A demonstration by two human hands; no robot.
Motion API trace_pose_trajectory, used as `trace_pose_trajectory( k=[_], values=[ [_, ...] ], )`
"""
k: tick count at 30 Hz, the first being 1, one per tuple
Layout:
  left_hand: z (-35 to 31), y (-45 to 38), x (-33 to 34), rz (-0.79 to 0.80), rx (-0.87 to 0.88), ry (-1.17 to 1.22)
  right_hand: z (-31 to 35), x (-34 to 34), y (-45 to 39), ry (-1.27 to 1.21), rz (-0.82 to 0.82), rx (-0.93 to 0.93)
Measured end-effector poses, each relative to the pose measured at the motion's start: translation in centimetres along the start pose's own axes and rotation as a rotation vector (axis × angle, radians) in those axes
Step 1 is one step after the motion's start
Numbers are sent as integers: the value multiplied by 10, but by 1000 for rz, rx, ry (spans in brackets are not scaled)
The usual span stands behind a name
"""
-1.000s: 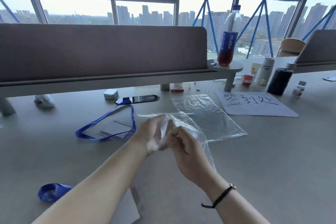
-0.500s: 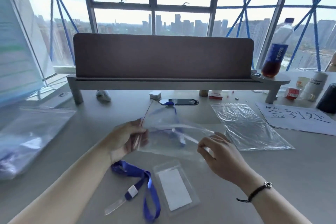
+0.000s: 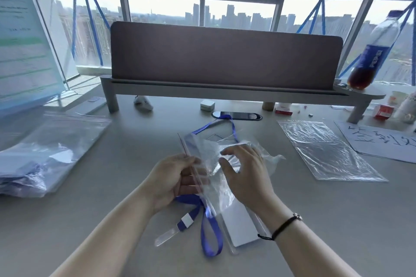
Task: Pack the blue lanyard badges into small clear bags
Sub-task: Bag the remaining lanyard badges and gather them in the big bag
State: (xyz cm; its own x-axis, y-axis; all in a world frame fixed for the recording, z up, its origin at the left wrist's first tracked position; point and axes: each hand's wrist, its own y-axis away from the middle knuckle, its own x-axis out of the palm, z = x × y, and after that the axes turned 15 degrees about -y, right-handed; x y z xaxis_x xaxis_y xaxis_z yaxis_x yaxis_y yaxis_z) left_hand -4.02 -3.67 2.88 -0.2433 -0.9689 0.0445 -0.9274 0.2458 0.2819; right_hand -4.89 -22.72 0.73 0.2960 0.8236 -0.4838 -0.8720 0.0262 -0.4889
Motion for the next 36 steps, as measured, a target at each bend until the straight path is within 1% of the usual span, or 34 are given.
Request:
trace_pose_trajectory(
  k=[2,4,8,11,14,18,21,24,26,30,32,34,36],
  values=[
    [4,-1,0,-4,34,-7,13,6,1,-95,23,-8],
    [6,-1,-1,-18,78,-6,20,12,5,-132,56,-38],
    [10,-2,-1,-85,142,-35,19,17,17,-130,100,-124],
    [12,-3,0,-144,160,-18,18,16,25,-62,112,-148],
    [14,-3,2,-188,171,-45,20,18,31,-15,112,-114],
    [18,-2,6,-201,271,-172,23,22,33,-54,114,-49],
    [18,3,11,-129,296,-124,22,21,33,-169,115,16],
    [19,2,11,-106,304,-75,21,19,32,-285,89,87],
    [19,2,10,-97,302,-63,22,18,31,-301,76,91],
    [20,3,12,-110,309,-130,23,15,31,-241,60,32],
    [21,4,11,-120,324,-167,24,13,32,-107,79,-23],
    [22,5,12,-120,344,-214,24,11,32,80,108,-65],
    [23,7,13,-123,358,-284,21,9,31,159,90,-90]
  ],
)
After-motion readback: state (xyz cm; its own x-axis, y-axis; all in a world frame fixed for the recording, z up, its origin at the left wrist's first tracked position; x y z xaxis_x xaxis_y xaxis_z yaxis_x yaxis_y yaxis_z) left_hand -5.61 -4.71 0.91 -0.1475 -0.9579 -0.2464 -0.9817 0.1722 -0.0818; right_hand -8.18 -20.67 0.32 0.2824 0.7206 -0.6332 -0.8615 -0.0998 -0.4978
